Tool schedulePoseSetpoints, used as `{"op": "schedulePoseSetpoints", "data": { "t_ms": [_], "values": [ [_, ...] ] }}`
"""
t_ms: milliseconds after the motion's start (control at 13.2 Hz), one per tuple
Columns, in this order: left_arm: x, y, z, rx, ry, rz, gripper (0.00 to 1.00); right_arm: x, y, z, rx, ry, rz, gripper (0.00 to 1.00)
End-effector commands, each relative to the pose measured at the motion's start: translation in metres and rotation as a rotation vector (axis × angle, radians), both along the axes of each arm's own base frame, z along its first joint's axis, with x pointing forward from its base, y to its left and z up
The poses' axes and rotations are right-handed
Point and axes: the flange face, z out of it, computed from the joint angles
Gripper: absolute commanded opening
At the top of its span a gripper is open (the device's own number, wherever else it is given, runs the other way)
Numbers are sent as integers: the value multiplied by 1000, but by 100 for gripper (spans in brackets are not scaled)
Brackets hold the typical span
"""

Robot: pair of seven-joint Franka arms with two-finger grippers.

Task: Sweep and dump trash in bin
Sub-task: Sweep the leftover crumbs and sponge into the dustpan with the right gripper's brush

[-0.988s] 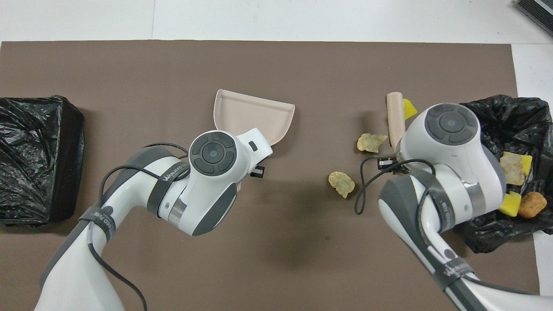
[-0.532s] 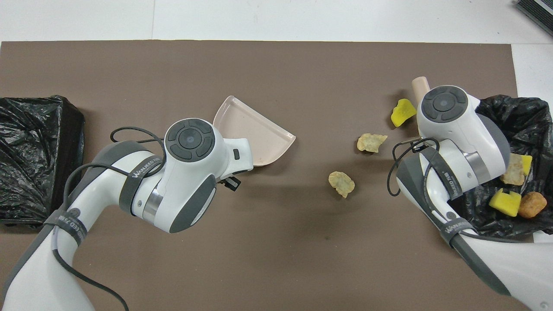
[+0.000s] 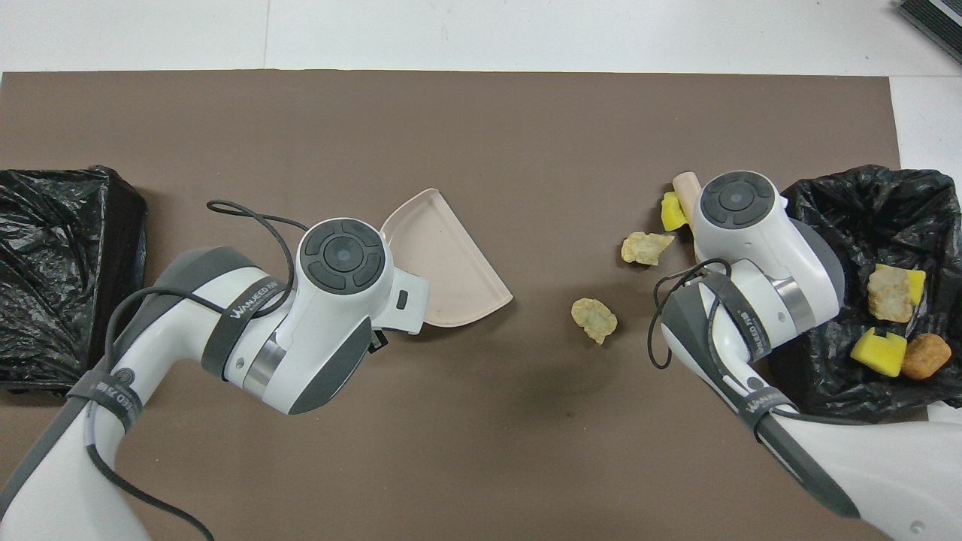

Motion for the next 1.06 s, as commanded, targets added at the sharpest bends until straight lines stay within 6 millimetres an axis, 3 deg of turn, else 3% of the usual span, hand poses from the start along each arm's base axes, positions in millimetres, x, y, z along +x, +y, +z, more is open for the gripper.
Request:
{"op": "schedulePoseSetpoints", "data": {
  "t_ms": [0, 380, 684, 988],
  "values": [
    [-27, 10, -2, 43, 26, -163, 0, -27, 34, 1, 63, 22, -21, 0],
    [-71, -1, -20, 13, 5, -283, 0, -44, 110, 7, 178, 17, -115, 0],
    [-81, -9, -25, 17, -7, -316, 0, -66, 178, 16, 302, 44, -90, 0],
    [-77, -6, -24, 8, -19, -307, 0, -94, 224, 25, 499, 174, 37, 0]
  ]
}}
